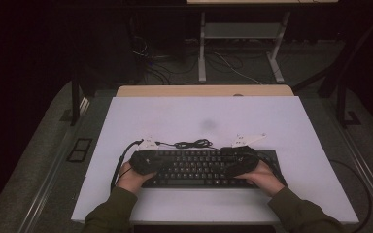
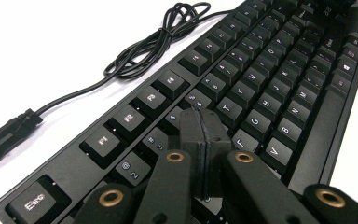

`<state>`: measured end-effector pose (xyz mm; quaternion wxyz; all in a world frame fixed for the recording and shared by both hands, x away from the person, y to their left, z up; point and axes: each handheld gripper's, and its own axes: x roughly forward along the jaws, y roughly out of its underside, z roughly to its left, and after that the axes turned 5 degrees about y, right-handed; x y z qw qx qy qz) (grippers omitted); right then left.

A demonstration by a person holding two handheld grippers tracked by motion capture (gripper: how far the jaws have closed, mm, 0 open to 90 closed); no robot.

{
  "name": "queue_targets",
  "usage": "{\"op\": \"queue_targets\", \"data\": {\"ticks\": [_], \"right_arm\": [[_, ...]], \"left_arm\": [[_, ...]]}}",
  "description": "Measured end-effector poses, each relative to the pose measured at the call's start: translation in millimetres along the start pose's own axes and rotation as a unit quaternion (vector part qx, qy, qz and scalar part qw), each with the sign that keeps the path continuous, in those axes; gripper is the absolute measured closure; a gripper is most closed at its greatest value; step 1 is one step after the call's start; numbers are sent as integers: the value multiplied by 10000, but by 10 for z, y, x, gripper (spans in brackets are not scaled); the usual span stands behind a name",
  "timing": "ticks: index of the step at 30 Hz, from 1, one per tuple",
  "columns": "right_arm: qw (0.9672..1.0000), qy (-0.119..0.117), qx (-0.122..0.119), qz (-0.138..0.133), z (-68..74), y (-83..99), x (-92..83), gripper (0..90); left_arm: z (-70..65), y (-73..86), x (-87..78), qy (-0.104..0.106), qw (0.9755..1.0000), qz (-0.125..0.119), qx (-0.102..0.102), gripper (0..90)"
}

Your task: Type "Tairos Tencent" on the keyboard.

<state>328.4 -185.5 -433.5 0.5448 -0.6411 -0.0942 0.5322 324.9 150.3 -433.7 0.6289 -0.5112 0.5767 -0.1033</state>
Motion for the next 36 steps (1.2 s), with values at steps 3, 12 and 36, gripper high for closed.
{"op": "queue_targets", "data": {"ticks": [3,12,36], "right_arm": [[10000,-70,-7,10,8,-7,6,147],[9994,-342,-59,-23,51,-50,25,337],[9921,-1097,-526,289,277,-181,336,896]], "left_arm": [[-15,2,-10,-19,9999,-69,-90,859],[-63,33,-52,-36,9997,-152,-192,728],[-182,173,-157,-201,9981,-443,-367,274]]}}
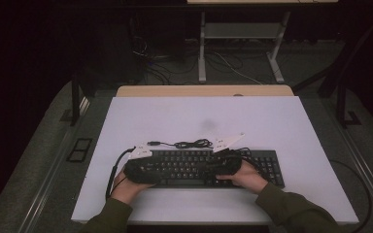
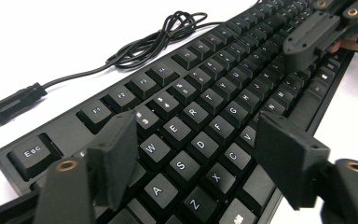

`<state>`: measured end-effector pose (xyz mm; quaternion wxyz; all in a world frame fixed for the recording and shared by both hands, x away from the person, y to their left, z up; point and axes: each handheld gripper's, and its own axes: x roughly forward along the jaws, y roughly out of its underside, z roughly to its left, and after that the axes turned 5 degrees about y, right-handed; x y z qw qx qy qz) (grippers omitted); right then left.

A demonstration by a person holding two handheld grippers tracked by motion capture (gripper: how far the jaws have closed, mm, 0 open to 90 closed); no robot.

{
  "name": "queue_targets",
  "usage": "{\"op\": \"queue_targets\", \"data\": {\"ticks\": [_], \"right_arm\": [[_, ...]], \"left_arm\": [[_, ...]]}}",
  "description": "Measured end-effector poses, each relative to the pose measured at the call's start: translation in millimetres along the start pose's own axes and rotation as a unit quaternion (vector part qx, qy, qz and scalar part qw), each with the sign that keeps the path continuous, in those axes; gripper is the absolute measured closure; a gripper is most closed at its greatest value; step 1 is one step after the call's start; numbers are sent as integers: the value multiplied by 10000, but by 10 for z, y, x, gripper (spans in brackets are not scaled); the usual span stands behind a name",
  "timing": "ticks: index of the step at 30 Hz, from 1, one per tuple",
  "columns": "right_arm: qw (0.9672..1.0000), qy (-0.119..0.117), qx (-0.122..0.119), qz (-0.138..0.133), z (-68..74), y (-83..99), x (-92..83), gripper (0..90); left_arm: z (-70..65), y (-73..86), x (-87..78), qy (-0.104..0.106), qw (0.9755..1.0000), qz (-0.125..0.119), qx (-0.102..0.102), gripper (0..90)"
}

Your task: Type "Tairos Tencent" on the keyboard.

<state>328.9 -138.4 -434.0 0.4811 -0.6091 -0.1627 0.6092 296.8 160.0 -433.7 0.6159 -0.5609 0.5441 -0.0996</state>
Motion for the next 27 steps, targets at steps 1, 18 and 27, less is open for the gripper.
{"op": "queue_targets", "data": {"ticks": [1,18,27], "right_arm": [[10000,-8,13,23,7,-4,16,896],[9990,-105,-147,416,79,-56,219,896],[9983,-70,-218,529,104,-63,251,896]], "left_arm": [[-1,2,-3,-14,10000,-11,-1,258],[-21,49,-60,-148,9999,-65,-24,194],[-26,50,-67,-170,9998,-76,-27,194]]}}
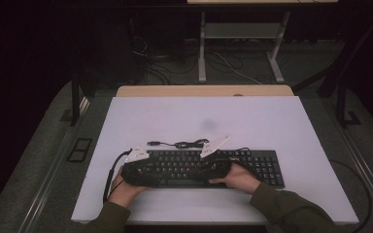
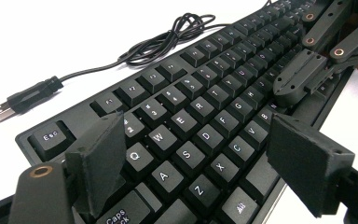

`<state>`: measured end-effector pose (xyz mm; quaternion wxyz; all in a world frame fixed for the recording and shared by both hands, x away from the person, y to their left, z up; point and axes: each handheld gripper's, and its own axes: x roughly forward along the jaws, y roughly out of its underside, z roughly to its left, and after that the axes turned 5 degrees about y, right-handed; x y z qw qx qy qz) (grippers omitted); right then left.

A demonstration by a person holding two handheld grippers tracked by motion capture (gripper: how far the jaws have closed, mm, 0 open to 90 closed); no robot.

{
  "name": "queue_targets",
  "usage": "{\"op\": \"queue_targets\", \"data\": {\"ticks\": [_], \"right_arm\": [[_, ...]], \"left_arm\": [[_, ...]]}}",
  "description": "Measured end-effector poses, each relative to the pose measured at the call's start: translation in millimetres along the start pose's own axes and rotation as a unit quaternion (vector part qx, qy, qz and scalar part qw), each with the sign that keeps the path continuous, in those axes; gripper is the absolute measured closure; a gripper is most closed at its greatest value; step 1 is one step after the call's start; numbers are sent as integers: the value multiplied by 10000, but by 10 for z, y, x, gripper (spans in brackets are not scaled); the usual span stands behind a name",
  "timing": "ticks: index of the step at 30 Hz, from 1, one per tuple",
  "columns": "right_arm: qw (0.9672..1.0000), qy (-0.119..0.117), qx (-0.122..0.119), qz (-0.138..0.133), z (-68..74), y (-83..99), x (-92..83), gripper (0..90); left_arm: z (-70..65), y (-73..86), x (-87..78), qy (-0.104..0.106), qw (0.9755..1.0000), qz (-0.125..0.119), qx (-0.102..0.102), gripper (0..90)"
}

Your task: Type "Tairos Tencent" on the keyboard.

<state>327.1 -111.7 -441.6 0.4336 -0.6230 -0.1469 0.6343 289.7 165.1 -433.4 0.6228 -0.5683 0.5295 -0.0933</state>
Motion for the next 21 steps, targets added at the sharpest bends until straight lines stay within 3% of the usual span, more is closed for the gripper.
{"op": "queue_targets", "data": {"ticks": [11,14,21], "right_arm": [[9999,13,12,-168,-17,-8,-47,889],[9997,25,26,-221,-30,-5,-75,849],[9992,131,170,-348,-58,33,-156,662]], "left_arm": [[0,-14,-9,33,10000,-40,36,253],[2,-26,-6,62,9999,-53,64,313],[12,-76,41,249,9996,-45,113,519]]}}
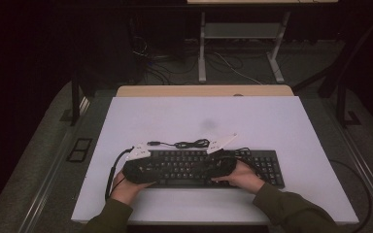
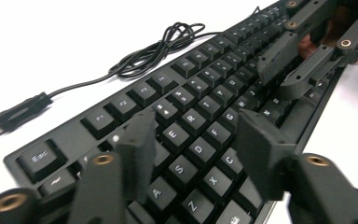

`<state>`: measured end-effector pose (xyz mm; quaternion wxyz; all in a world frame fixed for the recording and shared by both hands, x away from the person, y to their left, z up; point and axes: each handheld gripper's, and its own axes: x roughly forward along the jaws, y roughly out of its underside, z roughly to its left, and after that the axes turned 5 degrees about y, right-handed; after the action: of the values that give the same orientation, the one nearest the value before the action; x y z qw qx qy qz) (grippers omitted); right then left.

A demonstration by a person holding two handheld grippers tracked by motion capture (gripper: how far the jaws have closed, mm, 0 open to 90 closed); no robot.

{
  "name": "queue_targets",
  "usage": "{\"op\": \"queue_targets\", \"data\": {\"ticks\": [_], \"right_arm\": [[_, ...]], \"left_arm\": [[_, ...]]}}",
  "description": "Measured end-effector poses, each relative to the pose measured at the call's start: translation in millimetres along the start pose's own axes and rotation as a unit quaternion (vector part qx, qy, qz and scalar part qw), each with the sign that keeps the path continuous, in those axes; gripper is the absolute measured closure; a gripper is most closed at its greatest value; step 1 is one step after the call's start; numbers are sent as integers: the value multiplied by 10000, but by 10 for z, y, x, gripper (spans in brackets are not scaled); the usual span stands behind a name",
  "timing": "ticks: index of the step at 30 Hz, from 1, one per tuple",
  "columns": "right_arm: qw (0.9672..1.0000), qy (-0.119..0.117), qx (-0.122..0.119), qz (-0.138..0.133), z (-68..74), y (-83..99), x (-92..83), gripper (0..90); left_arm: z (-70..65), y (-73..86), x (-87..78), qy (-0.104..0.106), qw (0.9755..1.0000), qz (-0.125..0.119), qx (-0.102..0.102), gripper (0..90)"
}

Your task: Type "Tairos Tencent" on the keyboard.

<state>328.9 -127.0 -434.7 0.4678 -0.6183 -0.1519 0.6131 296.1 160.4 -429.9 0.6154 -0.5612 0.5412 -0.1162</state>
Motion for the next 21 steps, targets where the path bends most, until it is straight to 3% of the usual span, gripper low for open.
{"op": "queue_targets", "data": {"ticks": [6,11,21], "right_arm": [[9998,103,113,-131,-26,37,-87,505],[9989,310,268,-249,-57,83,-157,362],[9956,651,473,-490,-108,186,-320,236]], "left_arm": [[6,-58,53,141,9999,18,67,742],[27,-102,117,272,9996,81,90,872],[45,-175,284,408,9987,228,200,892]]}}
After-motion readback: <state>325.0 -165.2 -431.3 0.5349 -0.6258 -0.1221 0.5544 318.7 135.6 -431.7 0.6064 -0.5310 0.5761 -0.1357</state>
